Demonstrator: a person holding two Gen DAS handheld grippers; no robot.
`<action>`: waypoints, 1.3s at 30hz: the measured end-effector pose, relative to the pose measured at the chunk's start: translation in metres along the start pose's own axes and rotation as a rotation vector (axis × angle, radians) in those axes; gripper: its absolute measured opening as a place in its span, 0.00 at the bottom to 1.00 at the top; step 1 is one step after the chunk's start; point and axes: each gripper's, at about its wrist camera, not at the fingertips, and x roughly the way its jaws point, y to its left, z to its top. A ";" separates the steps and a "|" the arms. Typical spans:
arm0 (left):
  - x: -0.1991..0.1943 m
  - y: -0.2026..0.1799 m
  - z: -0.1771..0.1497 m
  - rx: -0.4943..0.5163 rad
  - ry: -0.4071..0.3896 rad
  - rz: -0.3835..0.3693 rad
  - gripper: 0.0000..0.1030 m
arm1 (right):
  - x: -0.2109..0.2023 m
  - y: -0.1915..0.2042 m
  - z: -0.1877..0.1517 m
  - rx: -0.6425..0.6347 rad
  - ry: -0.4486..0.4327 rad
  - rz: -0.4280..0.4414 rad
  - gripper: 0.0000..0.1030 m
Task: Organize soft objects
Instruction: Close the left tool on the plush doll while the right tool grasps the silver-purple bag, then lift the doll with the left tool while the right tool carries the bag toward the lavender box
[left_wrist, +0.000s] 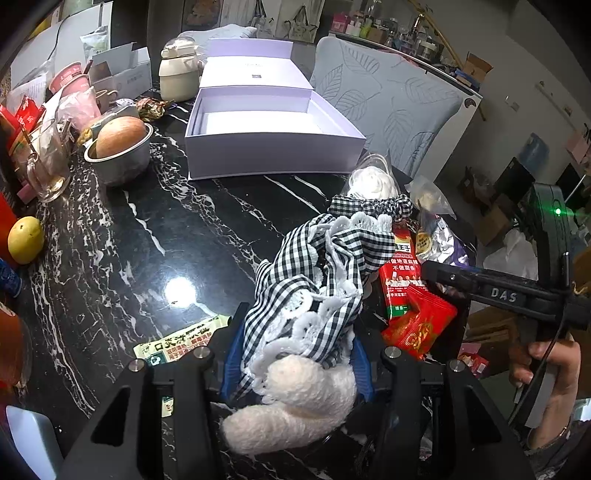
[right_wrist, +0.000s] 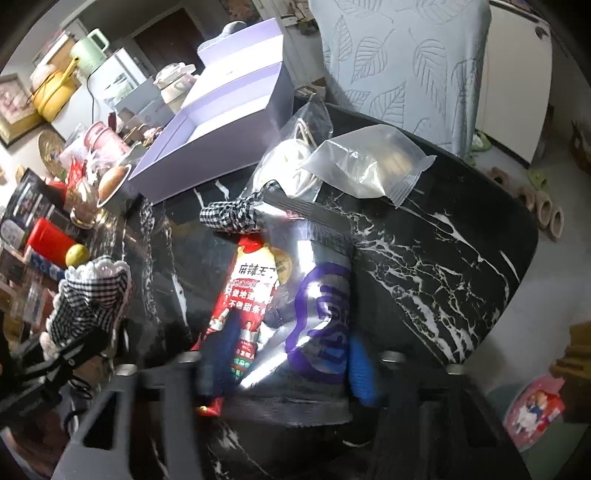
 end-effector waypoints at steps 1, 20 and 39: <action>0.000 0.000 0.000 -0.001 -0.001 0.000 0.47 | 0.000 0.001 -0.001 -0.016 -0.009 -0.007 0.39; -0.026 0.002 -0.008 -0.001 -0.058 -0.020 0.47 | -0.056 0.009 -0.040 -0.008 -0.126 0.092 0.36; -0.073 -0.013 0.018 0.071 -0.209 0.005 0.47 | -0.097 0.059 -0.028 -0.165 -0.217 0.186 0.36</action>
